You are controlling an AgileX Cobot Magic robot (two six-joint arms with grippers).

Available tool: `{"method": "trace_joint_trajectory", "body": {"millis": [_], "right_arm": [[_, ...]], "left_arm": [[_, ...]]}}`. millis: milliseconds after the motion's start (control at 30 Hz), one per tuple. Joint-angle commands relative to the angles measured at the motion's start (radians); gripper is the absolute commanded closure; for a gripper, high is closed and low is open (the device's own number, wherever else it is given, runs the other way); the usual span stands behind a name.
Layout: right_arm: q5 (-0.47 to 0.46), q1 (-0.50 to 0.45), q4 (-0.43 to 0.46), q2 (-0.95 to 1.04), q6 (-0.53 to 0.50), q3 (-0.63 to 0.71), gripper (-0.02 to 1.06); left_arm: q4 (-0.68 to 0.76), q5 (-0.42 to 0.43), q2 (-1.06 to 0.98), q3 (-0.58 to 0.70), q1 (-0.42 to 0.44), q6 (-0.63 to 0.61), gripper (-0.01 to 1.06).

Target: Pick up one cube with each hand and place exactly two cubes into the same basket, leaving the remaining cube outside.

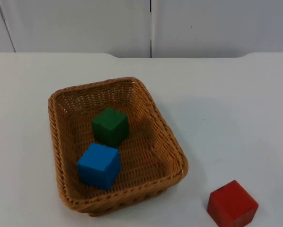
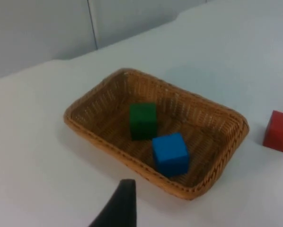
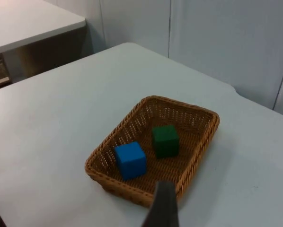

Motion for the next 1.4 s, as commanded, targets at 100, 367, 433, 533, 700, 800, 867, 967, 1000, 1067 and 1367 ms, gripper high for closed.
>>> {"method": "trace_joint_trajectory", "body": {"millis": [100,367,433,533,700,800,867,967,1000,1067,1367], "right_arm": [[0.047,0.001,-0.005,-0.041,0.005,0.002,0.39],[0.139,0.001,-0.053,-0.113,0.016,0.002,0.39],[0.161,0.001,-0.065,-0.134,0.028,0.002,0.39],[0.211,0.001,-0.067,-0.175,0.031,0.002,0.39],[0.284,0.001,-0.067,-0.249,0.05,0.002,0.39],[0.304,0.001,-0.084,-0.269,0.072,0.002,0.39],[0.333,0.001,-0.12,-0.296,0.099,0.002,0.39],[0.358,0.001,-0.155,-0.296,0.144,0.002,0.39],[0.367,0.001,-0.16,-0.296,0.162,0.002,0.39],[0.381,0.001,-0.16,-0.296,0.167,0.002,0.39],[0.325,0.001,-0.151,-0.296,0.185,0.14,0.39]], "left_arm": [[0.005,0.027,-0.034,-0.002,-0.004,-0.028,0.05],[0.0,0.043,-0.034,0.057,-0.004,-0.023,0.05],[0.008,0.043,-0.034,0.071,-0.004,-0.023,0.05],[0.008,0.021,-0.034,0.094,-0.004,-0.023,0.05],[0.008,0.009,-0.034,0.104,-0.004,-0.02,0.05],[0.008,0.009,-0.034,0.104,-0.004,-0.02,0.05],[0.008,0.009,-0.034,0.104,-0.004,-0.02,0.05],[0.01,0.009,-0.034,0.104,-0.004,-0.02,0.05],[0.01,0.009,-0.034,0.104,-0.004,-0.02,0.05],[0.013,0.009,-0.034,0.104,-0.004,-0.02,0.05],[0.027,0.009,-0.034,0.104,-0.004,-0.02,0.05]]}}
